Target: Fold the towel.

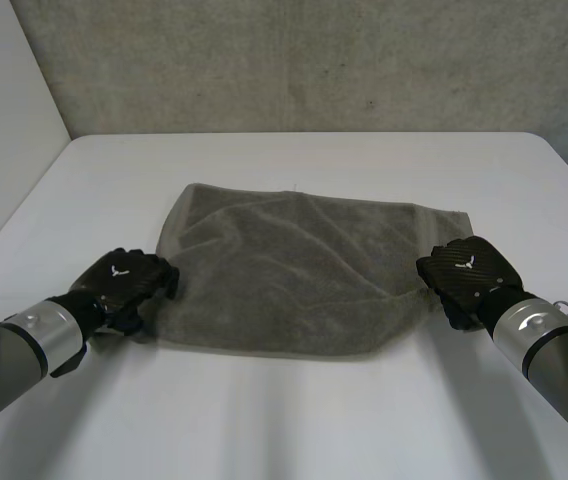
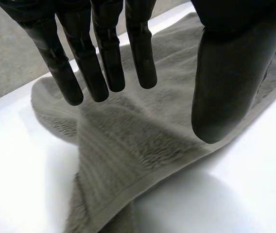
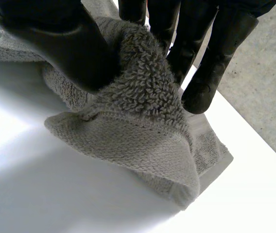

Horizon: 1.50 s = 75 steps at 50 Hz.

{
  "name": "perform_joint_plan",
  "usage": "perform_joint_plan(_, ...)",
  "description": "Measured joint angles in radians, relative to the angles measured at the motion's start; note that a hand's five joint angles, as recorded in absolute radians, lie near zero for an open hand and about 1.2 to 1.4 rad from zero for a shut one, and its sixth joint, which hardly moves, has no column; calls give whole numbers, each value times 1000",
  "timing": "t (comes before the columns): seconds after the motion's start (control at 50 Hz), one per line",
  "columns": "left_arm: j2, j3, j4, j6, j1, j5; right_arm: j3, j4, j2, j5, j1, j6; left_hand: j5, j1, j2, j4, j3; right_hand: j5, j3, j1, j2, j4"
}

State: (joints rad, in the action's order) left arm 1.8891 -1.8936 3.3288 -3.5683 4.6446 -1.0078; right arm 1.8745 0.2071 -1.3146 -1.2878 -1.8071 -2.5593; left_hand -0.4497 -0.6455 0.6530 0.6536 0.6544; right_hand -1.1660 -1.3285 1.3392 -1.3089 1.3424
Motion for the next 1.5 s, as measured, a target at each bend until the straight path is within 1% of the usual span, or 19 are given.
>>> perform_joint_plan(0.08, 13, 1, 18, -2, 5, -19, 4, 0, 0, -3, 1, 3, 0, 0, 0, 0, 0, 0, 0, 0, 0, 0)
perform_joint_plan(0.2, 13, -8, 25, -6, 16, -23, 5, 0, 0, -5, 7, 4, 0, 0, 0, 0, 0, 0, 0, 0, 0, 0)
perform_joint_plan(0.46, 23, -26, 40, -14, 78, -17, 4, 0, 0, -7, 3, 5, -1, 0, 0, 0, 0, 0, 0, 0, 0, 0)
perform_joint_plan(0.64, 66, -27, 56, -17, 77, -25, 5, 0, 0, -7, 1, 5, -1, 0, 0, 0, 0, 0, 0, 0, 0, 0)
perform_joint_plan(0.8, 74, -16, 63, -17, 73, -52, 6, 0, 0, -7, 2, 5, -2, 0, 0, 0, 0, 0, 0, 0, 0, 0)
perform_joint_plan(0.98, 84, -13, 84, -19, 73, -60, 7, 0, 1, -7, 2, 5, -25, -8, 4, 3, 3, 0, 0, 0, 0, 0)
perform_joint_plan(1.0, 85, -13, 85, -20, 73, -60, 8, 0, 1, -7, 2, 6, -49, -27, 21, 20, 20, 0, 0, 0, 0, 0)
perform_joint_plan(1.04, 86, -13, 87, -22, 73, -62, 8, 0, 1, -7, 2, 6, -193, -179, 179, 167, 166, 0, 0, 0, 0, 0)
perform_joint_plan(1.06, 86, -13, 87, -24, 73, -64, 8, 0, 2, -7, 2, 6, -302, -284, 296, 281, 291, 0, 0, 0, 0, 0)
perform_joint_plan(1.08, 86, -12, 87, -24, 73, -65, 8, 0, 2, -7, 2, 6, -356, -340, 356, 355, 350, 0, 0, 0, 0, 0)
perform_joint_plan(1.1, 86, -12, 87, -25, 73, -68, 8, 0, 2, -7, 2, 6, -531, -493, 517, 517, 509, 0, 0, 0, 0, 0)
perform_joint_plan(1.14, 84, -10, 87, -25, 74, -71, 8, 0, 2, -7, 1, 7, -675, -630, 653, 663, 646, 0, 0, 0, 0, 0)
perform_joint_plan(1.16, 82, -9, 87, -24, 74, -73, 8, 0, 2, -8, 1, 7, -688, -651, 661, 692, 660, 0, 0, 0, 0, 0)
perform_joint_plan(1.28, 60, 1, 86, -12, 74, -78, 5, -2, -5, -12, 1, 4, -689, -655, 661, 702, 660, 0, 0, 0, 0, 0)
perform_joint_plan(1.34, 24, 10, 85, 4, 71, -78, -3, -12, -30, -15, 2, -1, -689, -659, 661, 702, 661, 0, 0, 0, 0, 0)
perform_joint_plan(1.4, -29, 23, 84, 38, 68, -76, -20, -39, -76, -17, 5, -6, -689, -662, 661, 702, 663, 0, 0, 0, 0, 0)
perform_joint_plan(1.5, -134, 60, 78, 131, 62, -72, -83, -130, -183, -17, 13, -26, -689, -662, 661, 702, 663, 0, 0, 0, 0, 0)
